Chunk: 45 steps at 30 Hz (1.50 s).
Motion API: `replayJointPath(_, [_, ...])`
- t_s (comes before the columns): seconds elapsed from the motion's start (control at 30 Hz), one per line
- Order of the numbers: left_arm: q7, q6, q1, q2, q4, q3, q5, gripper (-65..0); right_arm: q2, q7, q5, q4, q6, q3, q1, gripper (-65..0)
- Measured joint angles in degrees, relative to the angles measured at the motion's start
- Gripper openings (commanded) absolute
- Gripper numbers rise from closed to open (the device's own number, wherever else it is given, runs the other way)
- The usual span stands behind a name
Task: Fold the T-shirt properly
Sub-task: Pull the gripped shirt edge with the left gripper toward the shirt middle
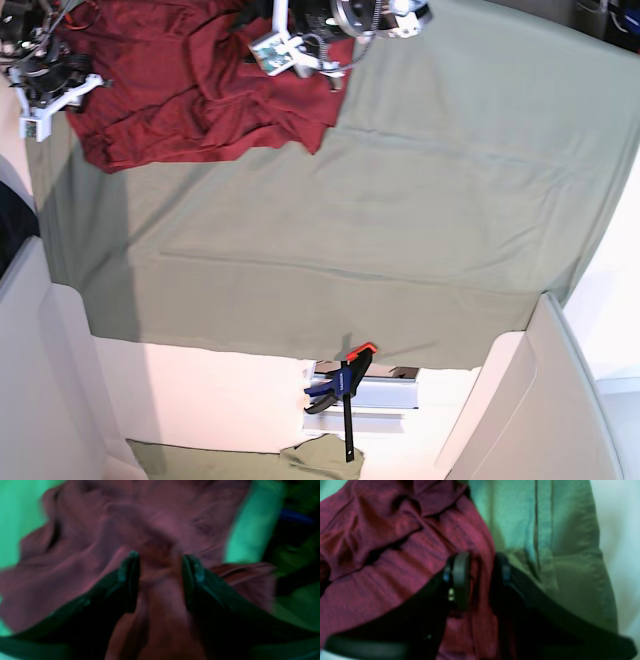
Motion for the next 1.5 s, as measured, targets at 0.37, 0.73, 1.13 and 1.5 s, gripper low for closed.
replayJointPath(0.37, [0.85, -2.01, -0.02, -0.96, 0.00, -11.02, -9.53, -33.2, -0.04, -1.92, 0.15, 2.14, -0.04, -0.02, -0.20, -30.1])
replayJointPath(0.73, [0.87, -2.12, 0.00, -0.96, 0.00, -11.50, -10.16, -33.2, -0.83, -2.16, 0.33, 2.12, 0.00, -0.28, -0.17, -65.0])
replayJointPath(1.13, [2.21, -2.21, 0.33, -5.77, 0.76, -21.27, -15.08, -33.3, -1.07, -9.92, 2.75, 13.94, 0.00, 2.16, -1.60, -65.0])
replayJointPath(1.5, [2.64, -2.36, 2.40, -12.15, 0.48, -21.38, -15.17, -33.3, -7.65, -10.78, 3.67, 24.96, 0.02, 0.48, -3.08, -65.0])
